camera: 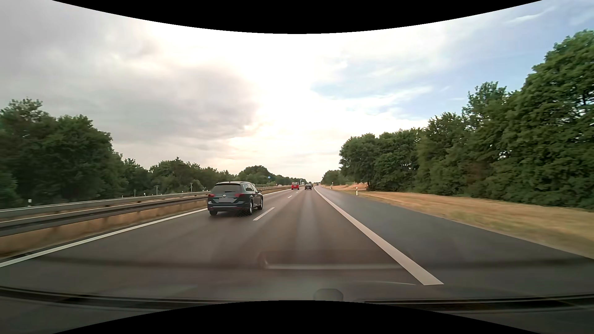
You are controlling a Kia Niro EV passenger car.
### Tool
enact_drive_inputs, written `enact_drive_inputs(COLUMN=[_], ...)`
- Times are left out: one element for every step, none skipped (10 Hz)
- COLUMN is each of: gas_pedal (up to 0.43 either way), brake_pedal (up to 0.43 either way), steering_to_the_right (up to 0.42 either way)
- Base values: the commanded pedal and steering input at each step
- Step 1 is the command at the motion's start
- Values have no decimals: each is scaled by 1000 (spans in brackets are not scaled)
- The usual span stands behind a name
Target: Follow the waypoints while adhering to traffic rules and regulations
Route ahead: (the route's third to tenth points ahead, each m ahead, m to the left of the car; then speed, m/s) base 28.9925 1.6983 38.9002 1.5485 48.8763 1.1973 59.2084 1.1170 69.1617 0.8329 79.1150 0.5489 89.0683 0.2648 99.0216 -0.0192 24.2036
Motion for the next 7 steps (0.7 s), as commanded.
enact_drive_inputs(gas_pedal=[339, 339, 339, 339, 339, 339, 339], brake_pedal=[0, 0, 0, 0, 0, 0, 0], steering_to_the_right=[-1, -1, -1, -1, -1, -1, -1])
